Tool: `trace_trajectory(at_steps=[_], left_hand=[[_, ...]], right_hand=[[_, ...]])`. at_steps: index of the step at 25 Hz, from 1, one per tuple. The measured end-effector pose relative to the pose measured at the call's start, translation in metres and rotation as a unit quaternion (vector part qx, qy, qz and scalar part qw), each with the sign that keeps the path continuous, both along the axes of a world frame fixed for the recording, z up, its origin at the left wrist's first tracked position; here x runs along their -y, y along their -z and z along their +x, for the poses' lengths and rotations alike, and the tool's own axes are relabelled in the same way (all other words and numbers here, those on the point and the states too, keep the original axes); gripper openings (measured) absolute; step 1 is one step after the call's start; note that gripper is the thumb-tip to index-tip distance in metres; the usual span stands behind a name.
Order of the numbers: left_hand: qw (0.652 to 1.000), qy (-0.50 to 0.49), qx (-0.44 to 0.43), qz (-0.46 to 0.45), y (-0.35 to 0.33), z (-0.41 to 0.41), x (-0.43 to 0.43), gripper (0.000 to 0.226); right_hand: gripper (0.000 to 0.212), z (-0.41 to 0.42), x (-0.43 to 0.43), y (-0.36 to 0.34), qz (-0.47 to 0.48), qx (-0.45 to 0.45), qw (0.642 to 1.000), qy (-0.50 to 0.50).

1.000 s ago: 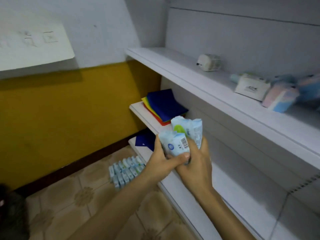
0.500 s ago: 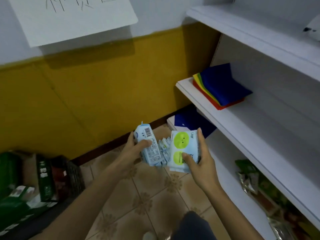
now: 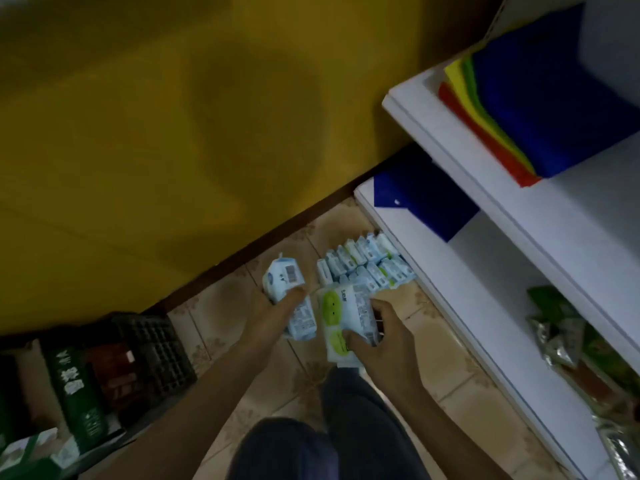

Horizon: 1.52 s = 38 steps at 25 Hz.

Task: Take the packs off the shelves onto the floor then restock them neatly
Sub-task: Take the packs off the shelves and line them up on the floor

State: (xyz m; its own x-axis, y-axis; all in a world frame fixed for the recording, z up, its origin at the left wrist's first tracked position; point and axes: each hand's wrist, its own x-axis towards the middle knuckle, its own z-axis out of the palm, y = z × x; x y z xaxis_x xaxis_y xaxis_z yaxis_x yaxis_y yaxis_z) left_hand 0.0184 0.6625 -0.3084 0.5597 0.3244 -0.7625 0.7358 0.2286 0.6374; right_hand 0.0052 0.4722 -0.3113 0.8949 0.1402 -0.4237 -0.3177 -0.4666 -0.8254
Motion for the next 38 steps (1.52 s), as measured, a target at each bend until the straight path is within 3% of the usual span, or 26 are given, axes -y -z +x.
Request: trace_trajectory(at_steps=[2, 5, 7, 9, 13, 16, 19, 24, 27, 30, 32, 34, 38], left_hand=[[0.999, -0.002, -0.029, 0.033, 0.052, 0.028, -0.024, 0.018], [0.989, 0.05, -0.084, 0.115, 0.158, 0.064, -0.05, 0.05], [0.969, 0.136, -0.133, 0.16, 0.241, 0.085, -0.059, 0.076], [0.956, 0.188, -0.178, 0.14, 0.319, 0.101, -0.062, 0.089], [0.963, 0.165, -0.184, 0.106, 0.458, 0.133, -0.058, 0.073], [0.959, 0.18, -0.19, 0.109, 0.55, 0.156, -0.051, 0.066], [0.959, 0.152, -0.238, -0.001, 0.605, 0.171, -0.041, 0.062], [0.935, 0.24, -0.254, -0.059, 0.614, 0.169, -0.045, 0.041], [0.913, 0.321, -0.247, -0.06, 0.606, 0.166, -0.053, 0.037], [0.906, 0.34, -0.249, -0.028, 0.596, 0.172, -0.051, 0.041], [0.894, 0.372, -0.248, 0.019, 0.577, 0.176, -0.044, 0.032], [0.854, 0.46, -0.231, 0.075, 0.552, 0.179, -0.04, 0.037], [0.72, 0.657, -0.127, 0.182, 0.464, 0.175, -0.038, 0.074]], right_hand=[[0.04, 0.027, -0.008, 0.047, -0.031, -0.02, 0.999, -0.013], [0.041, 0.058, -0.012, 0.141, -0.104, -0.068, 0.99, -0.064], [0.036, 0.074, -0.019, 0.208, -0.14, -0.094, 0.981, -0.093], [0.036, 0.082, -0.028, 0.277, -0.197, -0.1, 0.969, -0.11], [0.042, 0.098, -0.056, 0.417, -0.275, -0.098, 0.948, -0.128], [0.038, 0.108, -0.079, 0.516, -0.351, -0.033, 0.911, -0.212], [0.042, 0.107, -0.085, 0.589, -0.436, 0.016, 0.862, -0.258], [0.041, 0.11, -0.077, 0.613, -0.494, -0.005, 0.826, -0.271], [0.043, 0.109, -0.076, 0.603, -0.468, -0.045, 0.844, -0.259], [0.044, 0.106, -0.072, 0.576, -0.442, -0.05, 0.858, -0.256], [0.043, 0.105, -0.063, 0.551, -0.429, -0.047, 0.862, -0.264], [0.044, 0.105, -0.05, 0.521, -0.428, -0.053, 0.859, -0.275], [0.058, 0.116, -0.02, 0.447, -0.457, -0.038, 0.844, -0.278]])
